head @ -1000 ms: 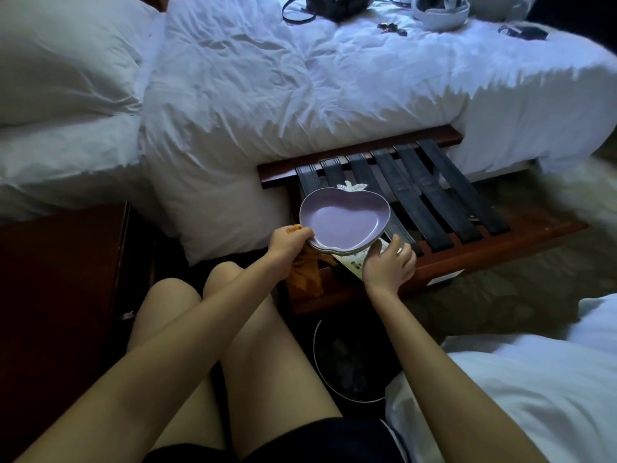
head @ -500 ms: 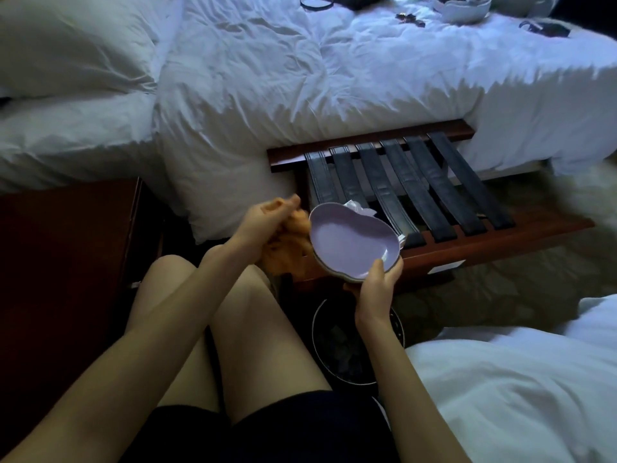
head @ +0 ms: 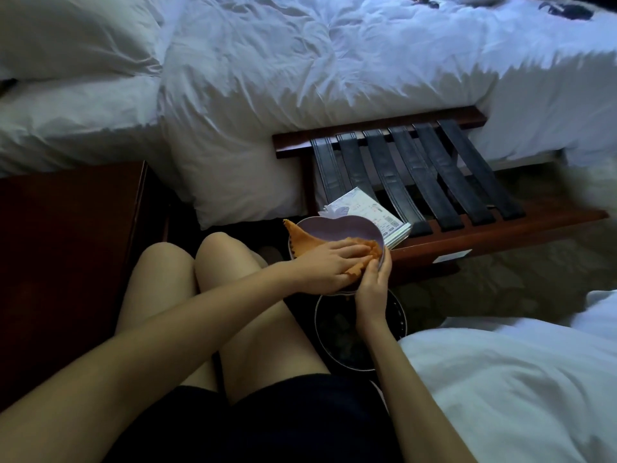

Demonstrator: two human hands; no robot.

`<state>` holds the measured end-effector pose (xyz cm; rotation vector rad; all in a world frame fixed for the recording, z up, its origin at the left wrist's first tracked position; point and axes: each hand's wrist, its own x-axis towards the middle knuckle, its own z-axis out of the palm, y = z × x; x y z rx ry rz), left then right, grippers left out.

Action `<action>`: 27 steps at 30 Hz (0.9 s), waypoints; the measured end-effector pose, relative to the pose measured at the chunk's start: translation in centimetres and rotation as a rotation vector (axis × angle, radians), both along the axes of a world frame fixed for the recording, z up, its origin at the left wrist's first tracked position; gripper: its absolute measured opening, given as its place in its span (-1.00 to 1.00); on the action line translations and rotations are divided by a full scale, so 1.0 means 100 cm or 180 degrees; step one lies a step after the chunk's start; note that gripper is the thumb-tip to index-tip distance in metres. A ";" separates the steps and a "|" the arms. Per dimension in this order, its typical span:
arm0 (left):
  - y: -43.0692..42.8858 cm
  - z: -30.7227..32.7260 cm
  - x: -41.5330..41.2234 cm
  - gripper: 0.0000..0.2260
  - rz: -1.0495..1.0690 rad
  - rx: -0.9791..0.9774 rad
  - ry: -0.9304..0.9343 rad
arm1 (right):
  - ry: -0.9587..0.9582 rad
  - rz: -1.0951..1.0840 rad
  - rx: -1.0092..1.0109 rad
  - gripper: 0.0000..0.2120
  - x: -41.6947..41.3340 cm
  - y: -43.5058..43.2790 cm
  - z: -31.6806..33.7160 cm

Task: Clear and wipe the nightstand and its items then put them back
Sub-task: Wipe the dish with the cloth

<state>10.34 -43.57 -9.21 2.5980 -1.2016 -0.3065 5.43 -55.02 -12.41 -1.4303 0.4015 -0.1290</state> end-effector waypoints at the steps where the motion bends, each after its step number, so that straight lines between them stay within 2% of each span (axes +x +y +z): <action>1: -0.002 -0.003 0.003 -0.54 -0.0012 0.0183 -0.0056 | -0.0020 -0.0011 -0.0012 -0.57 0.000 -0.001 0.000; 3: -0.007 -0.007 0.007 -0.50 0.0130 0.0615 -0.0467 | -0.0058 -0.0055 -0.0049 -0.58 -0.001 -0.001 -0.001; 6: -0.012 -0.006 0.014 -0.49 0.0729 0.0911 -0.0875 | -0.0025 -0.0179 -0.0215 -0.59 0.002 0.001 -0.001; 12: 0.021 0.008 -0.002 -0.54 0.1125 0.1226 -0.0928 | 0.0193 -0.0282 -0.0191 -0.61 0.008 0.005 0.005; 15: 0.041 0.024 -0.008 -0.61 0.0984 0.0659 -0.0513 | 0.0300 -0.0303 -0.0098 -0.61 0.011 0.010 0.008; 17: 0.043 0.029 -0.017 -0.68 0.0534 -0.0004 0.0024 | 0.0317 -0.0285 -0.0076 -0.60 0.012 0.011 0.008; 19: 0.031 0.027 -0.026 -0.69 0.0054 -0.0292 0.0382 | 0.0282 -0.0217 -0.0102 -0.60 0.010 0.009 0.007; 22: 0.005 0.014 -0.022 -0.63 0.0077 -0.0026 0.0641 | 0.0217 -0.0163 -0.0143 -0.61 0.006 -0.001 0.005; 27: -0.011 0.005 -0.003 -0.57 0.0262 0.0554 0.0314 | 0.0152 -0.0155 -0.0415 -0.60 0.009 -0.012 0.001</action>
